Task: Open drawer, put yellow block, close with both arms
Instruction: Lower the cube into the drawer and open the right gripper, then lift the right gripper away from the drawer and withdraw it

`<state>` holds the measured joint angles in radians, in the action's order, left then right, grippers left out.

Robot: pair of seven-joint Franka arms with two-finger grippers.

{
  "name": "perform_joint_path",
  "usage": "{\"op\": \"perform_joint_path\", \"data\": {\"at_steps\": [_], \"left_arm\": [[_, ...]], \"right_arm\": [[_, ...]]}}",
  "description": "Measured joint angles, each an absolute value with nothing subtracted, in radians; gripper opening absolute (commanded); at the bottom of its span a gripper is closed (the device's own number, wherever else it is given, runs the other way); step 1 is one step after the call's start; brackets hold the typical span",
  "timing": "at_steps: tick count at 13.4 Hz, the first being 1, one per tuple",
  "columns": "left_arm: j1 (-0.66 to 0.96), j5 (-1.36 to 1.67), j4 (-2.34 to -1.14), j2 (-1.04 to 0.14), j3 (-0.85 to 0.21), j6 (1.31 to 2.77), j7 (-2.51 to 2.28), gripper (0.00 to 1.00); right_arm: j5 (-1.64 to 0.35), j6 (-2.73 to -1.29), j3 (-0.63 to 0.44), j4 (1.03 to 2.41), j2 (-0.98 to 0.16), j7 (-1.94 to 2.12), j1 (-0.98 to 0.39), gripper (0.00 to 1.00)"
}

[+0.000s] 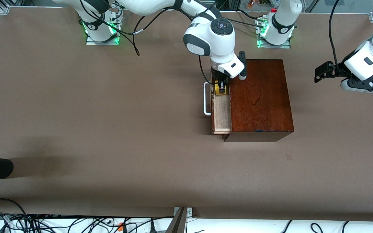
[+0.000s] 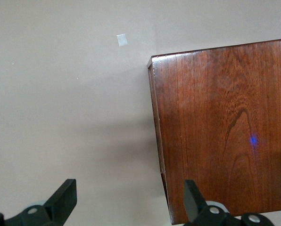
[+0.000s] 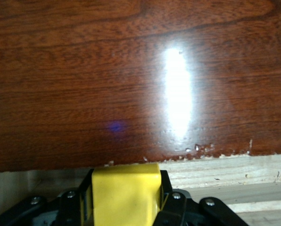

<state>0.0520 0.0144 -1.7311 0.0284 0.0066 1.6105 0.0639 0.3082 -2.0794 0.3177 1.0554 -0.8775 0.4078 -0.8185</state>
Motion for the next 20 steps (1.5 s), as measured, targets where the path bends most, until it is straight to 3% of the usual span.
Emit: {"op": "perform_joint_path", "data": {"at_steps": [1,2,9,14,17,20], "left_arm": [[0.052,0.014,-1.731,0.028,0.007,1.611,0.064,1.0],[0.052,0.014,-1.731,0.028,0.007,1.611,0.064,1.0],[0.052,0.014,-1.731,0.028,0.006,1.611,0.064,1.0],[0.053,0.014,-1.726,0.028,-0.001,1.611,0.064,1.0],[0.055,0.015,-1.723,0.028,-0.003,1.611,0.064,1.0],[0.057,0.016,-1.71,0.029,-0.028,1.611,0.064,1.0]], "right_arm": [[0.308,-2.08,0.318,1.055,-0.879,0.408,-0.818,0.54],[0.308,-2.082,0.318,1.055,-0.881,0.408,-0.818,1.0],[0.272,-2.079,0.313,1.04,-0.883,0.405,-0.805,1.0],[0.152,-2.013,0.313,1.003,-0.772,0.405,-0.752,1.0],[0.106,-1.919,0.303,0.999,-0.684,0.402,-0.663,1.0],[0.075,-1.889,0.298,0.998,-0.622,0.412,-0.489,1.0]]}}
